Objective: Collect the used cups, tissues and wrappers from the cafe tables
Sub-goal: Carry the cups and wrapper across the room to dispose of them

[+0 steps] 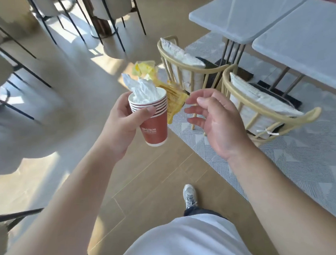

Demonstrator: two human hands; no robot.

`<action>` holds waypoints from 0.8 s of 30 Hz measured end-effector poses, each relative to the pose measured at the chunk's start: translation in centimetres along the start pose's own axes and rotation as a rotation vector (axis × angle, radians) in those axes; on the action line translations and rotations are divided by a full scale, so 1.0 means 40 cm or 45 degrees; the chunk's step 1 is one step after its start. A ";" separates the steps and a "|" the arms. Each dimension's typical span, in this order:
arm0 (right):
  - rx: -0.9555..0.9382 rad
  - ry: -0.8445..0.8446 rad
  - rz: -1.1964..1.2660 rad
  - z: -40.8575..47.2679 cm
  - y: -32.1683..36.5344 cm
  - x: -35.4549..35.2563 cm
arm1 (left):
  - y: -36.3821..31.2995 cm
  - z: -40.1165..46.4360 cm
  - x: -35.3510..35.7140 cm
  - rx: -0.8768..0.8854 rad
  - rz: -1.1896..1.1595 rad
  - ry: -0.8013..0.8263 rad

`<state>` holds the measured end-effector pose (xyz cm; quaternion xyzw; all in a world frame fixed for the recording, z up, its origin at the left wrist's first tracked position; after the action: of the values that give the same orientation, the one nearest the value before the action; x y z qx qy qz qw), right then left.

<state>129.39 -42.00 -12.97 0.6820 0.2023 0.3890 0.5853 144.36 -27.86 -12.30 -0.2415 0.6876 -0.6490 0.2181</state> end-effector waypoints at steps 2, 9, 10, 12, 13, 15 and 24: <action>0.003 0.023 0.002 0.081 0.016 -0.035 | -0.020 0.084 0.017 -0.001 0.000 -0.025; -0.046 0.078 -0.046 0.321 0.081 -0.105 | -0.069 0.305 0.046 0.057 0.002 -0.047; -0.044 0.082 -0.058 0.345 0.084 -0.109 | -0.075 0.328 0.043 0.066 -0.007 -0.052; -0.038 0.084 -0.076 0.393 0.083 -0.114 | -0.084 0.378 0.036 0.086 -0.022 -0.056; -0.027 0.078 -0.070 0.417 0.079 -0.113 | -0.087 0.402 0.031 0.092 -0.023 -0.053; 0.004 0.069 -0.053 0.464 0.067 -0.106 | -0.087 0.447 0.016 0.101 -0.024 -0.046; 0.038 0.069 -0.092 0.709 0.013 0.009 | -0.049 0.673 -0.157 0.109 -0.107 -0.058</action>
<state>151.28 -60.04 -12.73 0.6721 0.2485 0.3830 0.5830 165.90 -45.26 -12.10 -0.2754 0.6432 -0.6809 0.2166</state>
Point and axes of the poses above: each hand's wrist, its own z-axis towards the middle knuckle, its own x-axis out of the palm, y = z × x, the point moved 4 cm from there along z, towards the middle knuckle, and after that the axes turned 3 degrees about y, right-handed, at the moved point
